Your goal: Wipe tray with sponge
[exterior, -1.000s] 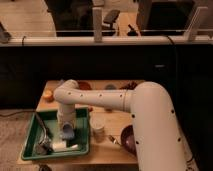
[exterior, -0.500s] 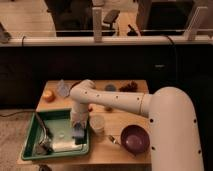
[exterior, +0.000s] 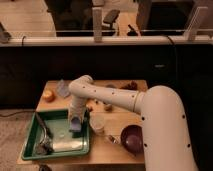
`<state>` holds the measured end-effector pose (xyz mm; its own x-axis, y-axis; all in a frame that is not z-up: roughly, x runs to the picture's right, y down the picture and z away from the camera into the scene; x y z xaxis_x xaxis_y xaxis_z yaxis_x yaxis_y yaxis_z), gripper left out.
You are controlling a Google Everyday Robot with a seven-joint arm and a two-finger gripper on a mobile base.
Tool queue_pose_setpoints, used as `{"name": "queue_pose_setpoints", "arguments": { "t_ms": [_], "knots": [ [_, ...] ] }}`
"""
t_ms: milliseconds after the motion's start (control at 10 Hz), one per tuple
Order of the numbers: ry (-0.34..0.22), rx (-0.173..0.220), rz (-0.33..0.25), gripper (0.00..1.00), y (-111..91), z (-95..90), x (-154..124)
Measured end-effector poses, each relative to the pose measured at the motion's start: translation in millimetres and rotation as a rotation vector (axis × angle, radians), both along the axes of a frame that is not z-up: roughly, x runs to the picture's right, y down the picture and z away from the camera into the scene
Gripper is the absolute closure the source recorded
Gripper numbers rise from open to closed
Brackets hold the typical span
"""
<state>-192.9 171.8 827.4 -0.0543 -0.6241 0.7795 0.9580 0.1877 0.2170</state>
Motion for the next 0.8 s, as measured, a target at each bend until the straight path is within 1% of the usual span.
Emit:
{"name": "queue_pose_setpoints", "arguments": {
  "t_ms": [100, 200, 500, 800],
  "knots": [
    [-0.022, -0.01, -0.016, 1.0, 1, -2.1, -10],
    [-0.041, -0.025, -0.033, 1.0, 4, -4.4, -14],
    [-0.079, -0.05, -0.061, 1.0, 8, -9.3, -24],
    [-0.077, -0.051, -0.062, 1.0, 8, -9.0, -22]
  ]
}}
